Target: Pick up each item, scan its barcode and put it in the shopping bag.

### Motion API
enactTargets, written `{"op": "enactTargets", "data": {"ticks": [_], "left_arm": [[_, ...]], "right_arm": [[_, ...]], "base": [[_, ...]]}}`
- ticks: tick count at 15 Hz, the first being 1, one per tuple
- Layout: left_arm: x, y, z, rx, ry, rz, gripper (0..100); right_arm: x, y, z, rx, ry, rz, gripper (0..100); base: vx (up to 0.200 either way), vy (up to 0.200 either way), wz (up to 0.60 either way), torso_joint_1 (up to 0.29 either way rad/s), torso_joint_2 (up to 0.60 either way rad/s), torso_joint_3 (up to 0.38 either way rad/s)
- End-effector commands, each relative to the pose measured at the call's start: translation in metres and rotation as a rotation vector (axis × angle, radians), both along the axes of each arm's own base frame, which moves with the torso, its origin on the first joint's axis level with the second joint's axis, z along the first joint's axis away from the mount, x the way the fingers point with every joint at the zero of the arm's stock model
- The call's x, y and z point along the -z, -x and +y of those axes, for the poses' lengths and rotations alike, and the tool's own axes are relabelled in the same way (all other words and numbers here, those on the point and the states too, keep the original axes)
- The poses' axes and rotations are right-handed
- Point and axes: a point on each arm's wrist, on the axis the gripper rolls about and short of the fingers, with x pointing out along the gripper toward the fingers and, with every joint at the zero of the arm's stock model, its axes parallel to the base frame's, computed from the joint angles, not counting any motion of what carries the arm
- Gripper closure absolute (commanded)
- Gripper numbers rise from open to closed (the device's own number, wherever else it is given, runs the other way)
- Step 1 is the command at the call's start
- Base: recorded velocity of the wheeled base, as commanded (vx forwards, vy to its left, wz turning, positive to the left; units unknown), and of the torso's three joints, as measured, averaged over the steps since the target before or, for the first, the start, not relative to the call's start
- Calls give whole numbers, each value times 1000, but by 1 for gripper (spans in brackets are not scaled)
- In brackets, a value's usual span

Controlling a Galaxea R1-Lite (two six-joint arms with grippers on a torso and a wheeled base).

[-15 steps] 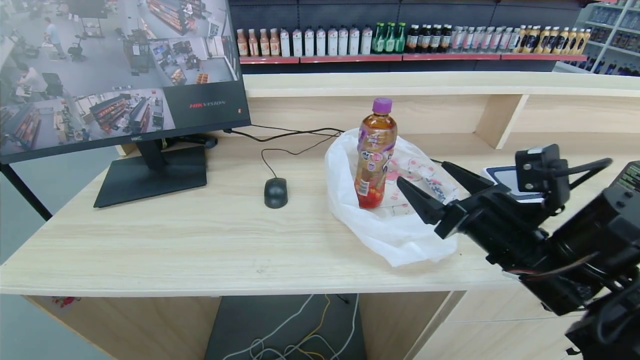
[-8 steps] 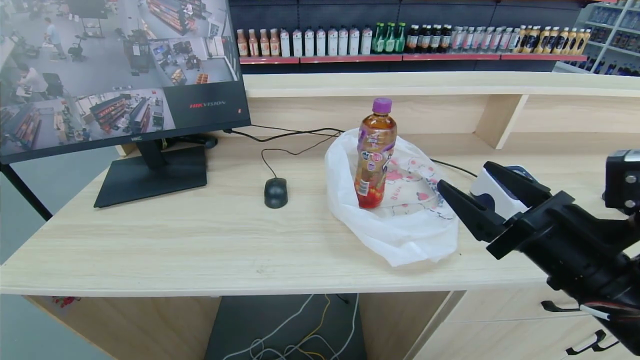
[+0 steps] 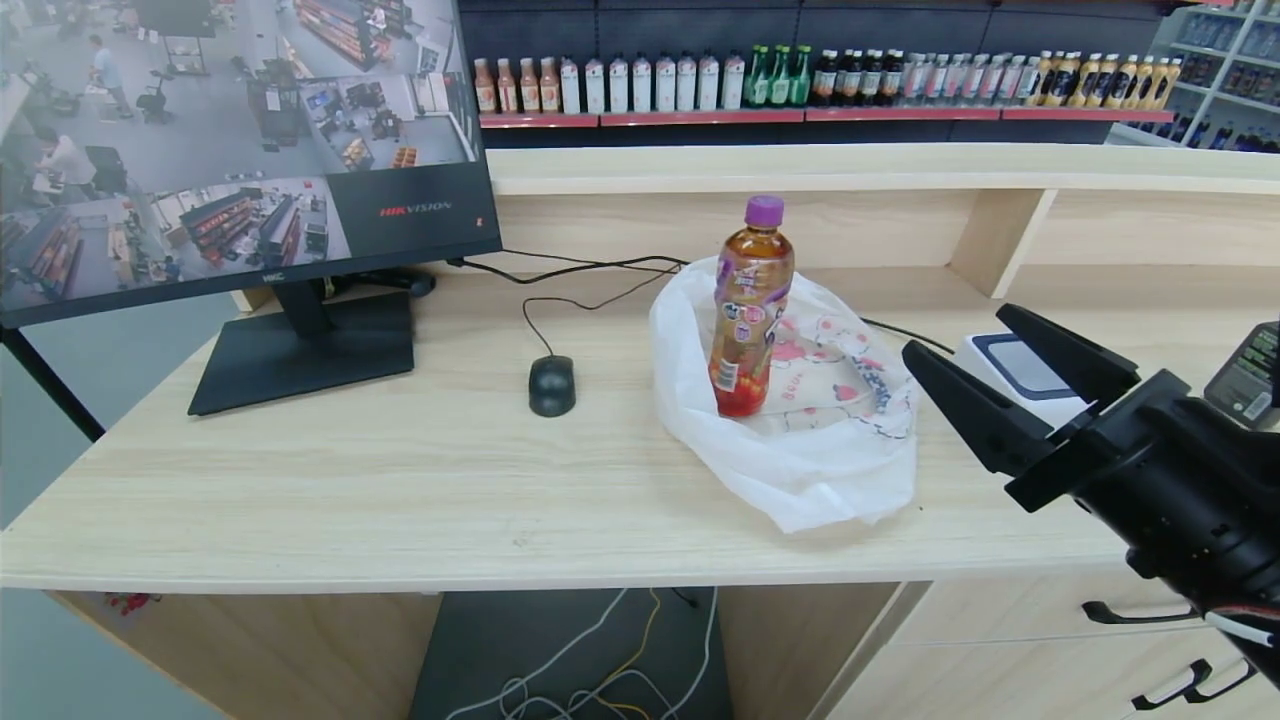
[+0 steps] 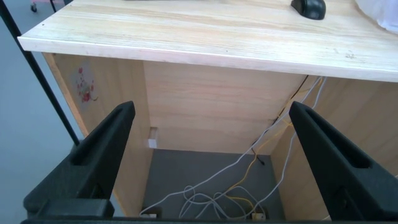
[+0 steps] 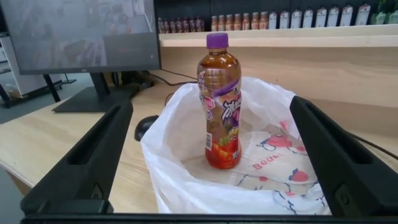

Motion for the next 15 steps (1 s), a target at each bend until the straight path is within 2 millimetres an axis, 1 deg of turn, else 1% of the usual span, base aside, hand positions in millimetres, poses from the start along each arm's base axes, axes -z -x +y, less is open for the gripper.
{"op": "enactTargets", "data": {"ticks": [1, 2, 4, 8, 15], "left_arm": [[0, 0, 0, -1, 1, 0, 0], [0, 0, 0, -1, 2, 0, 0], [0, 0, 0, -1, 4, 0, 0], [0, 0, 0, -1, 1, 0, 0], [0, 0, 0, -1, 4, 0, 0]], "right_arm": [[-2, -1, 0, 0, -5, -7, 0], [-3, -2, 1, 0, -7, -11, 0], [-3, -6, 3, 0, -7, -10, 0], [-2, -8, 5, 0, -4, -6, 0], [-5, -12, 6, 6, -10, -15, 0]], "base": [[-200, 0, 0, 7, 2, 7], [-200, 0, 0, 7, 2, -2], [0, 0, 0, 0, 0, 0], [0, 0, 0, 0, 0, 0], [0, -200, 0, 2, 4, 0]]}}
